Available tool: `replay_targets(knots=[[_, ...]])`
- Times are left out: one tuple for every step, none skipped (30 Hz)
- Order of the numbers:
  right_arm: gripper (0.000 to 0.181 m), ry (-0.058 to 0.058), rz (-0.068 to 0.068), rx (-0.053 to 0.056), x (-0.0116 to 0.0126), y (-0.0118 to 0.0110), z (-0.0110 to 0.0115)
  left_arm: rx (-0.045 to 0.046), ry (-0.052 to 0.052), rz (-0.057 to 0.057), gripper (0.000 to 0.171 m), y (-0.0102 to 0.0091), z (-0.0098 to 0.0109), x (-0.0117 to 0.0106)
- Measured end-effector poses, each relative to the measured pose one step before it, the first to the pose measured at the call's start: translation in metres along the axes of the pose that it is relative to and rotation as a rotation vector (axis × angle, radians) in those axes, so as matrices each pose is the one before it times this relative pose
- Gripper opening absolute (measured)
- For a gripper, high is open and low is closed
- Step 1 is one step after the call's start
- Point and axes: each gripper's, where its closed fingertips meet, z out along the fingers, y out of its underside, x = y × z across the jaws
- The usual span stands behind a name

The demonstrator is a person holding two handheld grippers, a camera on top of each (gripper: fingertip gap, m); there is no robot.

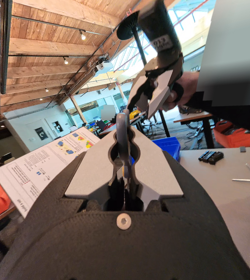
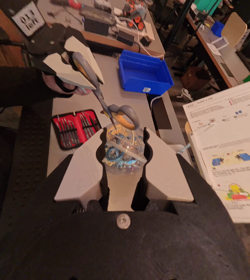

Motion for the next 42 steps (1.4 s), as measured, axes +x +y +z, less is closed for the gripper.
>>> replay_targets(knots=[[0.044, -0.0337, 0.0209, 0.0137, 0.00099, -0.00114, 0.00481, 0.02518, 0.0132, -0.0344, 0.006, -0.00260, 0.00010, -0.00400], [0.045, -0.0167, 0.0180, -0.0154, 0.00307, 0.00207, 0.00658, 0.01664, 0.0179, -0.0255, 0.005, -0.00133, 0.00070, -0.00249], [0.048, -0.0170, 0.0045, -0.0025, 0.00190, -0.00033, 0.00671, 0.01689, 0.0137, -0.0137, 0.005, -0.00106, 0.00068, -0.00181], [0.047, -0.0324, 0.0079, 0.0205, -0.00046, -0.00381, 0.00537, 0.02104, 0.0101, -0.0207, 0.006, -0.00156, 0.00065, -0.00162], [0.039, -0.0354, 0.0187, 0.0274, -0.00027, -0.00482, 0.00344, 0.01790, 0.0046, -0.0211, 0.006, -0.00093, 0.00069, -0.00194], [0.034, -0.0276, 0.0158, 0.0276, 0.00068, -0.00453, 0.00156, 0.01968, 0.0049, -0.0082, 0.006, -0.00135, 0.00006, -0.00136], [0.029, -0.0280, 0.0079, 0.0309, 0.00002, -0.00456, 0.00018, 0.02214, 0.0084, -0.0042, 0.006, -0.00169, -0.00035, -0.00057], [0.023, -0.0292, 0.0036, 0.0399, -0.00081, -0.00580, -0.00069, 0.02103, 0.0088, -0.0048, 0.006, -0.00140, -0.00031, -0.00047], [0.018, -0.0210, 0.0014, 0.0335, -0.00019, -0.00523, -0.00085, 0.01520, 0.0005, -0.0093, 0.006, -0.00055, 0.00014, -0.00210], [0.017, -0.0104, -0.0091, 0.0180, 0.00017, -0.00315, -0.00017, 0.00919, 0.0055, -0.0126, 0.006, 0.00010, 0.00056, -0.00162], [0.016, -0.0041, -0.0118, 0.0081, 0.00057, -0.00140, -0.00004, 0.00683, 0.0072, -0.0162, 0.006, 0.00048, 0.00080, -0.00159], [0.016, -0.0023, -0.0002, -0.0007, 0.00143, -0.00026, -0.00009, 0.00335, 0.0040, -0.0110, 0.006, 0.00129, 0.00106, -0.00209], [0.015, 0.0015, -0.0013, -0.0058, 0.00231, 0.00062, -0.00024, -0.00183, 0.0047, -0.0091, 0.006, 0.00223, 0.00147, -0.00214], [0.013, 0.0053, -0.0082, -0.0123, 0.00278, 0.00161, 0.00001, -0.00999, 0.0081, -0.0055, 0.006, 0.00328, 0.00162, -0.00174], [0.013, 0.0053, -0.0123, -0.0154, 0.00232, 0.00198, 0.00051, -0.01089, 0.0137, -0.0033, 0.006, 0.00372, 0.00154, -0.00124], [0.011, 0.0049, -0.0197, -0.0113, 0.00103, 0.00085, 0.00101, -0.00266, 0.0144, -0.0093, 0.007, 0.00280, 0.00088, -0.00188], [0.010, 0.0035, -0.0198, -0.0139, 0.00028, 0.00059, 0.00167, 0.00023, 0.0080, -0.0087, 0.008, 0.00258, 0.00060, -0.00273], [0.006, 0.0123, -0.0160, -0.0181, 0.00174, 0.00047, 0.00166, -0.00356, 0.0084, -0.0052, 0.008, 0.00308, 0.00056, -0.00218], [0.003, 0.0160, -0.0131, -0.0170, 0.00287, 0.00000, 0.00136, 0.00527, 0.0085, -0.0080, 0.008, 0.00160, 0.00044, -0.00183], [0.003, 0.0021, -0.0072, -0.0208, 0.00171, 0.00034, 0.00122, 0.00106, 0.0063, -0.0164, 0.008, 0.00188, 0.00036, -0.00183], [0.003, -0.0004, -0.0094, -0.0235, 0.00160, 0.00041, 0.00083, 0.00434, 0.0052, -0.0070, 0.007, 0.00122, 0.00028, -0.00034], [0.003, 0.0030, -0.0162, -0.0214, 0.00174, -0.00011, 0.00065, -0.00121, -0.0040, 0.0046, 0.007, 0.00194, 0.00031, -0.00066], [0.003, 0.0050, -0.0177, -0.0233, 0.00164, 0.00003, 0.00053, -0.00982, -0.0050, 0.0094, 0.007, 0.00307, -0.00017, -0.00113], [0.003, 0.0073, -0.0168, -0.0261, 0.00191, 0.00058, 0.00064, -0.00622, -0.0048, 0.0089, 0.007, 0.00266, -0.00057, -0.00162], [0.003, 0.0076, -0.0174, -0.0202, 0.00166, 0.00009, 0.00097, 0.00726, -0.0005, 0.0055, 0.007, 0.00091, -0.00122, -0.00151], [0.003, 0.0053, -0.0171, -0.0176, 0.00103, 0.00010, 0.00124, 0.00089, 0.0043, 0.0009, 0.007, 0.00160, -0.00102, -0.00124], [0.003, 0.0046, -0.0154, -0.0241, 0.00091, 0.00126, 0.00175, -0.01297, 0.0017, 0.0008, 0.007, 0.00379, -0.00087, -0.00129], [0.003, 0.0056, -0.0144, -0.0282, 0.00127, 0.00219, 0.00196, -0.01262, -0.0080, 0.0023, 0.007, 0.00432, -0.00088, -0.00132], [0.003, 0.0067, -0.0185, -0.0264, 0.00119, 0.00219, 0.00214, -0.00695, -0.0079, 0.0004, 0.007, 0.00417, -0.00081, -0.00036], [0.003, 0.0031, -0.0237, -0.0289, 0.00016, 0.00264, 0.00227, -0.01524, -0.0014, 0.0029, 0.007, 0.00589, -0.00093, 0.00091], [0.003, 0.0005, -0.0213, -0.0334, -0.00036, 0.00334, 0.00241, -0.02058, -0.0065, 0.0065, 0.007, 0.00684, -0.00154, 0.00042], [0.003, 0.0073, -0.0138, -0.0233, 0.00128, 0.00220, 0.00213, -0.01214, -0.0139, 0.0072, 0.007, 0.00542, -0.00228, -0.00070], [0.002, 0.0057, -0.0070, -0.0111, 0.00184, 0.00134, 0.00195, -0.01022, -0.0113, 0.0038, 0.007, 0.00480, -0.00233, -0.00098], [0.003, -0.0058, -0.0027, -0.0095, 0.00066, 0.00185, 0.00196, -0.01564, -0.0037, 0.0006, 0.007, 0.00495, -0.00198, -0.00022], [0.002, -0.0062, -0.0007, -0.0031, 0.00072, 0.00103, 0.00144, -0.00372, -0.0106, -0.0020, 0.007, 0.00239, -0.00171, -0.00067], [0.002, -0.0032, -0.0010, 0.0032, 0.00077, -0.00012, 0.00073, -0.00227, -0.0099, 0.0029, 0.007, 0.00099, -0.00125, -0.00008], [0.002, -0.0032, -0.0042, 0.0004, 0.00018, 0.00001, 0.00030, -0.00948, -0.0130, 0.0105, 0.007, 0.00104, -0.00070, -0.00040], [0.003, -0.0011, -0.0050, -0.0005, -0.00006, -0.00030, 0.00029, -0.00615, -0.0130, 0.0151, 0.006, 0.00011, -0.00028, -0.00008], [0.003, -0.0024, -0.0029, 0.0013, -0.00044, -0.00064, 0.00061, -0.00228, -0.0044, 0.0079, 0.006, -0.00060, -0.00027, 0.00076], [0.003, -0.0027, -0.0044, 0.0028, -0.00074, -0.00093, 0.00059, -0.00287, -0.0039, 0.0088, 0.006, -0.00081, -0.00040, 0.00053], [0.003, 0.0001, -0.0060, 0.0026, -0.00070, -0.00109, 0.00048, -0.00531, -0.0060, 0.0219, 0.006, -0.00087, -0.00075, 0.00034], [0.002, 0.0013, -0.0060, 0.0025, -0.00037, -0.00140, 0.00026, -0.00612, -0.0019, 0.0096, 0.006, -0.00106, -0.00089, -0.00016]])
